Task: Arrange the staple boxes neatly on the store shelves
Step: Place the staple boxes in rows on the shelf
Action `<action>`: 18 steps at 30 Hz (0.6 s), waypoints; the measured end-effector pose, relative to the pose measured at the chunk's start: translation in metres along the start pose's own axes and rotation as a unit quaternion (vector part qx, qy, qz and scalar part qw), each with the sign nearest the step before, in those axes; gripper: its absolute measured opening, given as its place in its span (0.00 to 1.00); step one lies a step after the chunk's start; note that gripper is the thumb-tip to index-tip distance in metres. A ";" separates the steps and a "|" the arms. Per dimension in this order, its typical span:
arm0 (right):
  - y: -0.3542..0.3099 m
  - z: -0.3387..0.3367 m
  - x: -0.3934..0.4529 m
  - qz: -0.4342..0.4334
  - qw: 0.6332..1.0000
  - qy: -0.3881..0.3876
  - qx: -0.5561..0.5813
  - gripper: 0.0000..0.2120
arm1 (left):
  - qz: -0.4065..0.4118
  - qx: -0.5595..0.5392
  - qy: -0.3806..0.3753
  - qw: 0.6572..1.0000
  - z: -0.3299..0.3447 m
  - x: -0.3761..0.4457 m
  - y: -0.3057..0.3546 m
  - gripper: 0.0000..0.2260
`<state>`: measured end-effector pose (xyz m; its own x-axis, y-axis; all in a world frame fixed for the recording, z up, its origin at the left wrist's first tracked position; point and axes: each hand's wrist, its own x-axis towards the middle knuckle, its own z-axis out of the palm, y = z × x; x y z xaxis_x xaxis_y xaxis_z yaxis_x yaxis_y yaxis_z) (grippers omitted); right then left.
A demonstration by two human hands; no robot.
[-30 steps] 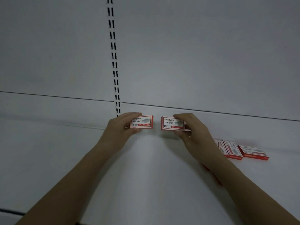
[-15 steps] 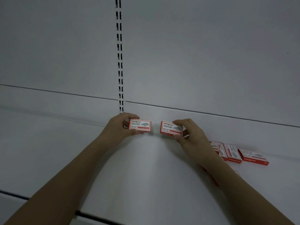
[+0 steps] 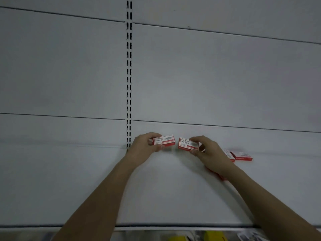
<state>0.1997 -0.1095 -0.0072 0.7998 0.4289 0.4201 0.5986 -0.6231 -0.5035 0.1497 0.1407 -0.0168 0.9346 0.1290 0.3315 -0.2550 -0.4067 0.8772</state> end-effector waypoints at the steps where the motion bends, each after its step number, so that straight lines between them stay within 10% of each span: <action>1: -0.002 -0.003 -0.009 0.022 1.000 0.001 -0.007 0.17 | 0.004 -0.017 -0.010 1.000 0.003 -0.002 0.003 0.15; 18: -0.006 -0.134 -0.155 0.201 0.971 0.107 -0.066 0.22 | 0.066 -0.022 -0.187 0.980 0.078 -0.035 0.078 0.17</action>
<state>0.0664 -0.2603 0.0321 0.9318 -0.0035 0.3629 0.2170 -0.7962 -0.5648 0.1164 0.0344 0.0129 0.9161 -0.2662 0.2998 -0.3826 -0.3572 0.8521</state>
